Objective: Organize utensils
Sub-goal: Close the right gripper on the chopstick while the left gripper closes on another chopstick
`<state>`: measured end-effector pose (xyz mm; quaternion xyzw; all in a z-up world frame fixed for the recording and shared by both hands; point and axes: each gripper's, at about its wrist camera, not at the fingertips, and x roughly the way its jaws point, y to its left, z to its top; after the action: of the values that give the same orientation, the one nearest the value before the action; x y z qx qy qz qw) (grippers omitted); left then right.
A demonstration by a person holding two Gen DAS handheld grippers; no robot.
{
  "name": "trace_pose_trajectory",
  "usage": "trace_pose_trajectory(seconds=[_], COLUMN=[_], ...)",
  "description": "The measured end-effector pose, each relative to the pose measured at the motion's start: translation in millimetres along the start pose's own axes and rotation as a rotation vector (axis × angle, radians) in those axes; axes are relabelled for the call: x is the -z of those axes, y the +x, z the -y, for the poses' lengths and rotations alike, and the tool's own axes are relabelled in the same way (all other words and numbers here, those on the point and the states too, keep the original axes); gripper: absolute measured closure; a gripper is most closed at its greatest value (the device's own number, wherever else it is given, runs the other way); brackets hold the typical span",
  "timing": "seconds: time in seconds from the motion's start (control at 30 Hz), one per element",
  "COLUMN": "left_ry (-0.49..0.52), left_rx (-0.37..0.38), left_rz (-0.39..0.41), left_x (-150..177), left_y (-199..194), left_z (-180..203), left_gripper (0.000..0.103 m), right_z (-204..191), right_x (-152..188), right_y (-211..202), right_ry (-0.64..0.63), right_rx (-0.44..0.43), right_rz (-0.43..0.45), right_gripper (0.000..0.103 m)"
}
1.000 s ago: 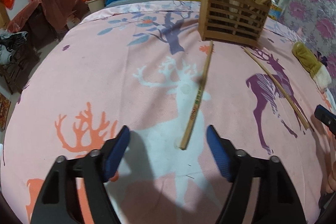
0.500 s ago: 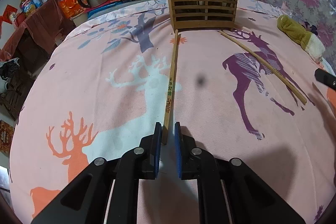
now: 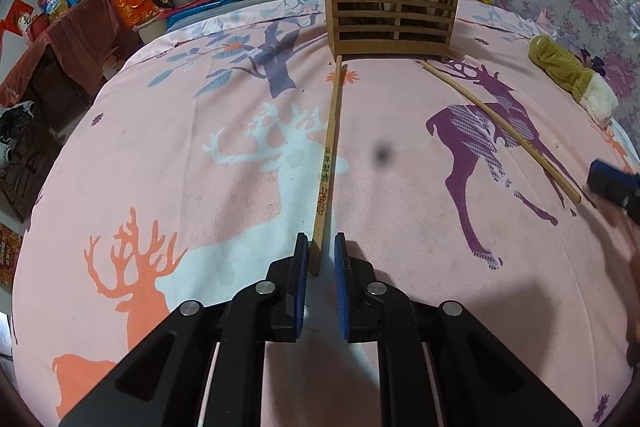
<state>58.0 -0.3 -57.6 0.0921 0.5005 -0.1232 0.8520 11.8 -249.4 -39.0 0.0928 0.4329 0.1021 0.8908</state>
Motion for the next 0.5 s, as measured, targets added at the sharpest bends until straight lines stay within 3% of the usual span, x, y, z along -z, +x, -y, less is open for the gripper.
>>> trace_pose_trajectory(seconds=[0.27, 0.4, 0.5], left_ry=[-0.002, 0.022, 0.031], left_rx=[-0.003, -0.014, -0.001], left_rz=[-0.001, 0.004, 0.003], left_x=[0, 1, 2], left_y=[0, -1, -2], left_z=[-1, 3, 5], left_gripper=[0.086, 0.089, 0.094], right_z=[-6, -4, -6], right_x=[9, 11, 11], right_y=[20, 22, 21], right_ry=[-0.056, -0.055, -0.066], right_rx=[0.071, 0.058, 0.057], right_rz=[-0.081, -0.096, -0.091], right_gripper=[0.078, 0.096, 0.097])
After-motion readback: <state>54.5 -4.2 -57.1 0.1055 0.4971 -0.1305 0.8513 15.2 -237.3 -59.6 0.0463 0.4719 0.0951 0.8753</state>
